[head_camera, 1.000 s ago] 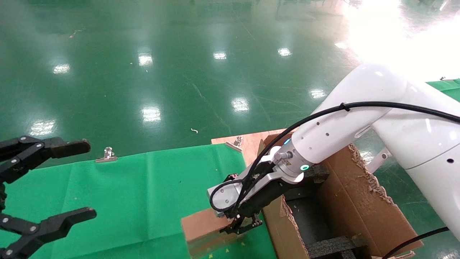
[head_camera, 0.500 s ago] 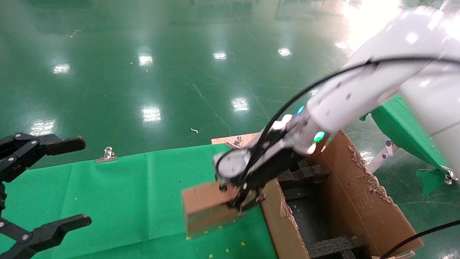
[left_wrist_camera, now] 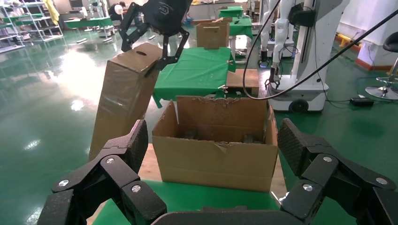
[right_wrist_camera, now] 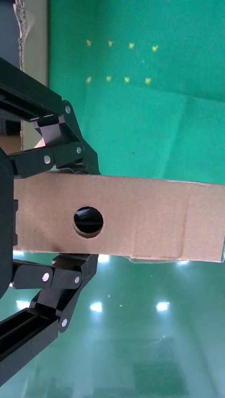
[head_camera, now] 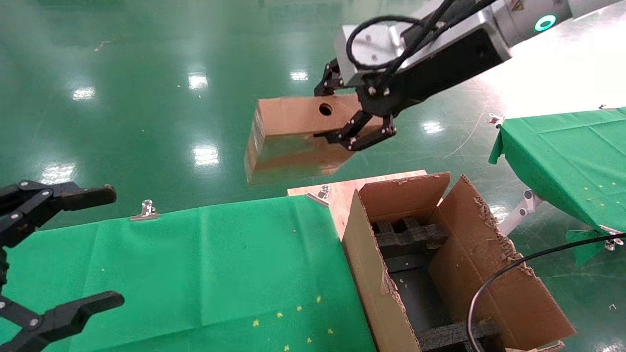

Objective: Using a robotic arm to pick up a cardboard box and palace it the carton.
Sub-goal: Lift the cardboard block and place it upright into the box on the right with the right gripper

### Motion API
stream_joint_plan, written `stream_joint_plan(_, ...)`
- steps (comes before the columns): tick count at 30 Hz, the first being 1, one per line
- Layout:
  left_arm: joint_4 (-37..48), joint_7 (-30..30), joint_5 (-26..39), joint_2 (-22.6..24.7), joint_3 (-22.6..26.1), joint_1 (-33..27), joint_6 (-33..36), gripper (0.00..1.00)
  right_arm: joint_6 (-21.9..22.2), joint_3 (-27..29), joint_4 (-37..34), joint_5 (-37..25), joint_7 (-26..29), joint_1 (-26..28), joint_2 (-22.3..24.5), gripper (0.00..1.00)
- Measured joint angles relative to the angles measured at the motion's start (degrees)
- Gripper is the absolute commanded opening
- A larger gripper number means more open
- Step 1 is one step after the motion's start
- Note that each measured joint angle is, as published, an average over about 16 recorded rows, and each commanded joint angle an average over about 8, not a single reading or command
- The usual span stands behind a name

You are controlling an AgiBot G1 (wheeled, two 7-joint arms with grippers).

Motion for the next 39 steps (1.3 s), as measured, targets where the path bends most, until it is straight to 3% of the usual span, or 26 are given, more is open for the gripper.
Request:
stream_joint_plan(10,0.0,0.0,0.0,0.0,0.0,0.0,0.0,1.0,-0.2,-7.7,-5.2,3.0,-5.2,4.4,3.1,0.0)
stream_joint_plan(25,0.0,0.0,0.0,0.0,0.0,0.0,0.0,1.0,-0.2,-21.2,-12.2,1.7,-9.1,10.4,13.8,0.0)
stream_joint_plan(39,0.0,0.0,0.0,0.0,0.0,0.0,0.0,1.0,-0.2,-28.8,-16.2,5.0,-9.9,11.2,18.0,0.0)
